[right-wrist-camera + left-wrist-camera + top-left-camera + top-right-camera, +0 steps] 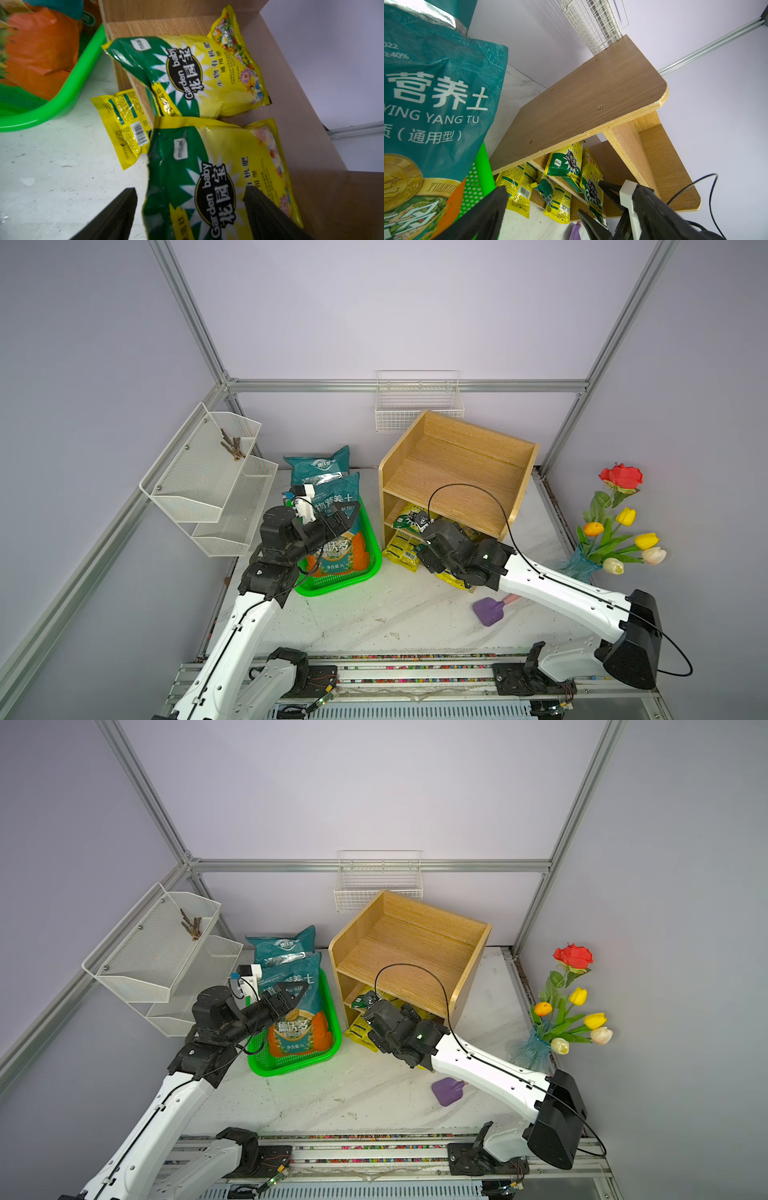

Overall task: Take down the fertilizer bag from the shelf
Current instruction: Pick up the fertilizer bag from the shelf.

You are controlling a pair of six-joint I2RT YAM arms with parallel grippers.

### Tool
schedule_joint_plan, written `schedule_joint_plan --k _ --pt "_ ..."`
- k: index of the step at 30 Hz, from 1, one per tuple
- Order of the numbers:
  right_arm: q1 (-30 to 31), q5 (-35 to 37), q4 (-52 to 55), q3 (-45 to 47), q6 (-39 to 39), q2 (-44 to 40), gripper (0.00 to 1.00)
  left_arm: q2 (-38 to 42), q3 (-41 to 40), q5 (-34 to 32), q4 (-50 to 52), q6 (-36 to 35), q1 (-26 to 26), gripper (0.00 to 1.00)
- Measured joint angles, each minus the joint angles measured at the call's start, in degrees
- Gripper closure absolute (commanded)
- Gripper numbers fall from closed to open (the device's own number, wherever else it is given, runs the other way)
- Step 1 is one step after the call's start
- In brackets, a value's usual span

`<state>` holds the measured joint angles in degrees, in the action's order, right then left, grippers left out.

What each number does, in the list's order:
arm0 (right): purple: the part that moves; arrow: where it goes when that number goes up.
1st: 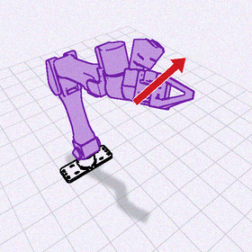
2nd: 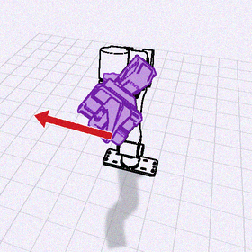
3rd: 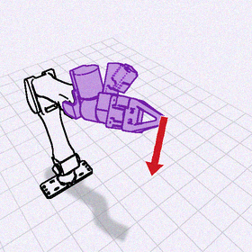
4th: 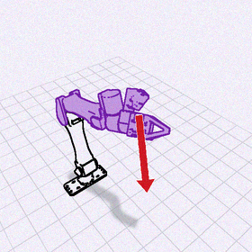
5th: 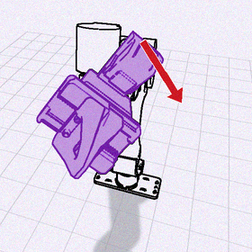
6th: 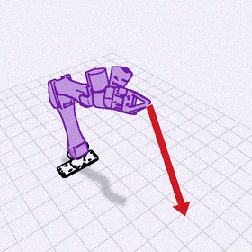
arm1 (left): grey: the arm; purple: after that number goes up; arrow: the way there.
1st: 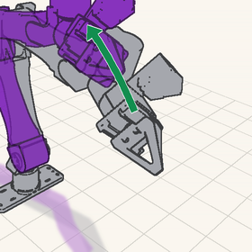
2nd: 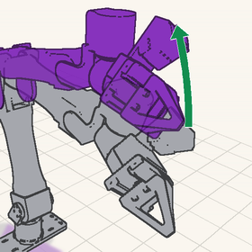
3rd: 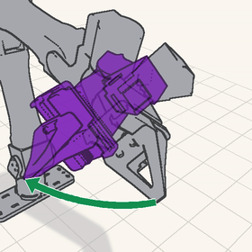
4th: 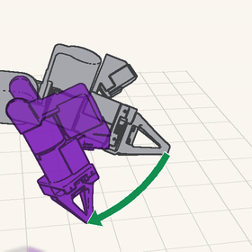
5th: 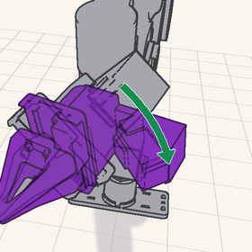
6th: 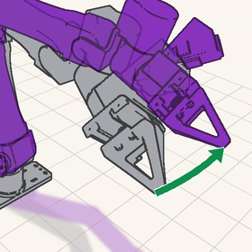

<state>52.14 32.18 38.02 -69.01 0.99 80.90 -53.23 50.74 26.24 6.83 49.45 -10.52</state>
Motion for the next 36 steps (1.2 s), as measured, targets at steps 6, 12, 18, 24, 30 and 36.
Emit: schedule_joint_plan --k 6,12,18,24,30,36 --pt "0.0 4.33 -1.16 1.03 1.81 3.76 0.48 -0.74 0.0 0.61 -0.44 0.55 0.0 0.0" --pt "0.63 2.78 -2.01 1.05 1.33 2.56 0.86 -0.72 0.0 0.63 -0.87 0.55 0.0 0.0" --pt "0.13 1.07 0.2 0.74 -0.15 -1.95 1.0 -0.72 0.0 0.81 -1.03 0.55 0.0 0.0" --pt "0.09 -3.91 3.54 -1.75 -1.29 -9.92 1.0 -1.07 0.0 2.21 -1.97 1.18 0.0 0.0" --pt "0.02 -10.19 7.06 -8.87 -1.79 -14.8 1.0 -3.13 0.17 6.34 -2.21 0.98 0.0 0.0" --pt "-0.02 -21.44 7.43 -13.51 -0.92 -13.79 1.0 -8.39 2.34 21.51 -0.52 -6.56 0.0 0.0"
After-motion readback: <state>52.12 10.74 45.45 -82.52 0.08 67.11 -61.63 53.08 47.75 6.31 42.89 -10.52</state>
